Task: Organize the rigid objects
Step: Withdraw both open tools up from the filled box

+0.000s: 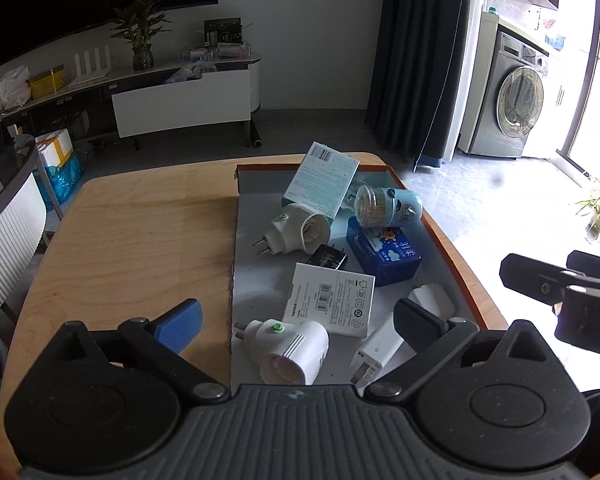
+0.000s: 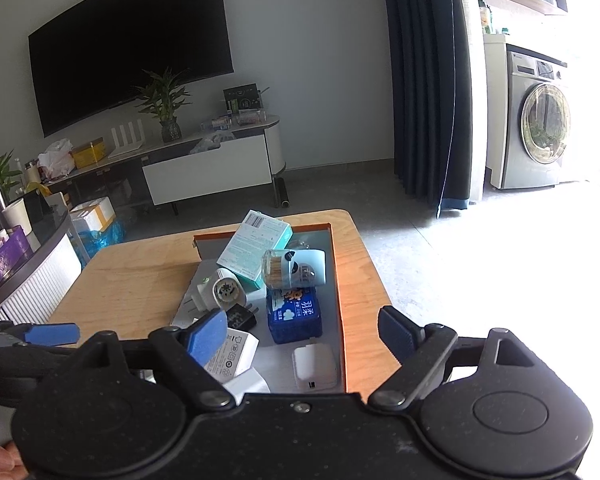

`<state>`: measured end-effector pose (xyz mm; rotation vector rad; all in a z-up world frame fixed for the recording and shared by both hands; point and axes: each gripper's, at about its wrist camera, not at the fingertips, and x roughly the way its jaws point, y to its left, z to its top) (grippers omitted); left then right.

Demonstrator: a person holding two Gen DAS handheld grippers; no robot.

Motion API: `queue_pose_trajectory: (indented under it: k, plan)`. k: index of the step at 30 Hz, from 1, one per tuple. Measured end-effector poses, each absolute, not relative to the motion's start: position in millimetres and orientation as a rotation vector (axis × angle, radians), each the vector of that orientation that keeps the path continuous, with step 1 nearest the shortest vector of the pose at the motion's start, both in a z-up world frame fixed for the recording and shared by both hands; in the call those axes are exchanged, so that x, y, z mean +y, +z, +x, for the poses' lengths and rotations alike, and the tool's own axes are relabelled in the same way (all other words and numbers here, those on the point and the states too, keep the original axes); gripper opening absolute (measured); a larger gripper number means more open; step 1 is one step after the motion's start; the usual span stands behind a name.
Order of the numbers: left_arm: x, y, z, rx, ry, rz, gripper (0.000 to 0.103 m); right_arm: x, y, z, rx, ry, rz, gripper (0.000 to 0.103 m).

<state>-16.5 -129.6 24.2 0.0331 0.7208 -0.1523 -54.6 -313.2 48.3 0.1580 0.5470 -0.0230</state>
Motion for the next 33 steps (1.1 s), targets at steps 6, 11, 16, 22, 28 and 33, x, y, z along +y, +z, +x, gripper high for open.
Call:
queue_pose_trajectory:
  k: [6,11,16,22,28,33]
  plan:
    - [-128,18,-24,0.738,-0.122,0.031,0.103,-317,40,-67,0.564,-0.028,0.166,0.098]
    - [-126,14,-28,0.747,-0.103,0.039,0.103,-316,35,-72,0.581,-0.023,0.157,0.098]
    - [-123,15,-31,0.741,-0.091,0.039,0.103,-311,31,-72,0.602,-0.015,0.138,0.098]
    - [-123,13,-30,0.744,-0.087,0.045,0.103,-306,24,-69,0.627,-0.005,0.124,0.098]
    - [-125,12,-30,0.747,-0.087,0.061,0.103,-303,21,-67,0.641,0.001,0.119,0.098]
    - [-124,11,-30,0.749,-0.085,0.064,0.103,-301,20,-65,0.647,0.003,0.117,0.098]
